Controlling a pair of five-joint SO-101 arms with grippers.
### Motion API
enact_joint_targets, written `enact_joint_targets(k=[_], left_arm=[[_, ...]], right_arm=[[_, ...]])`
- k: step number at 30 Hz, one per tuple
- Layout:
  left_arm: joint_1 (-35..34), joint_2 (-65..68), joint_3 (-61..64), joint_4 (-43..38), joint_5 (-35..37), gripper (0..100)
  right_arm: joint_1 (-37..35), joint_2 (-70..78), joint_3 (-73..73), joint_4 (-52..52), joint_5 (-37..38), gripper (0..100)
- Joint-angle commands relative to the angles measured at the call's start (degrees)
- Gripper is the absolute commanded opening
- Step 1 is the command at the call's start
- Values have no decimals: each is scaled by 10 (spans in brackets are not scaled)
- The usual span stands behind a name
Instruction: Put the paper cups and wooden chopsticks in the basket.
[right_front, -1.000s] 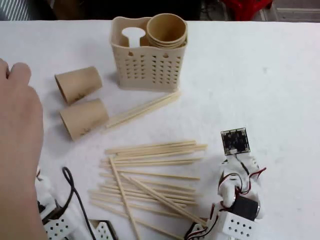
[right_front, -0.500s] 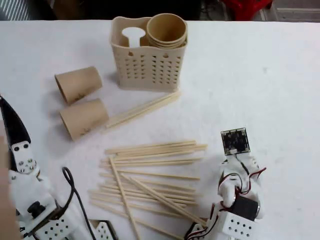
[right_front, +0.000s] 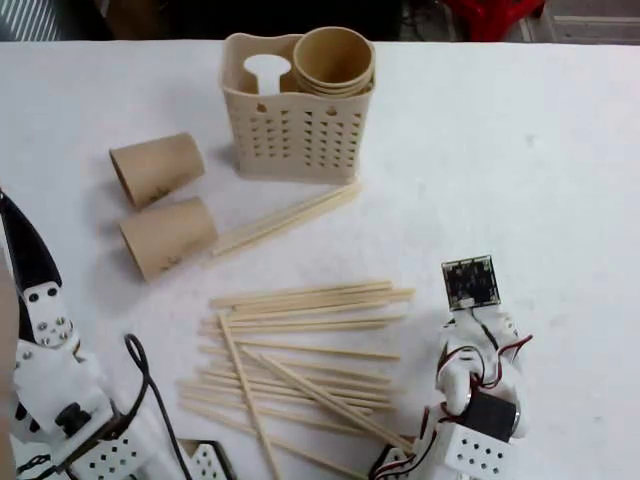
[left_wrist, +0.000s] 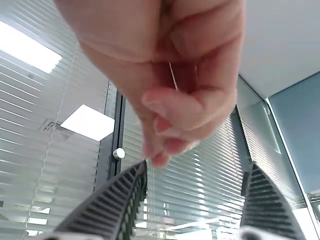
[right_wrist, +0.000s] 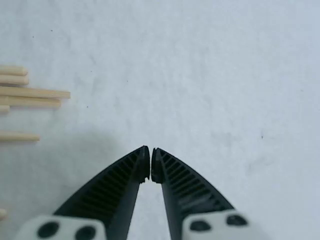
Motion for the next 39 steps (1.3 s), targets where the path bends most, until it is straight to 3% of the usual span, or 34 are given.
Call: enact_joint_targets(k=[1, 9, 12, 18, 24, 31, 34, 39], left_arm=[[-5, 1, -1, 18, 3, 297], [-5, 1, -1, 89, 3, 297], [-5, 1, -1, 167, 3, 297], [-1, 1, -9, 401, -109, 297], [0, 2, -132, 740, -113, 297], [86, 26, -345, 1065, -113, 297], [98, 126, -396, 1087, -108, 297], [102, 431, -569, 1092, -97, 299]], right_arm=[[3, -6, 4, 4, 3, 25], [3, -6, 4, 4, 3, 25], [3, -6, 4, 4, 3, 25], [3, -6, 4, 4, 3, 25], [3, -6, 4, 4, 3, 25], [3, -6, 4, 4, 3, 25], [4, -6, 4, 4, 3, 25], [4, -6, 4, 4, 3, 25]])
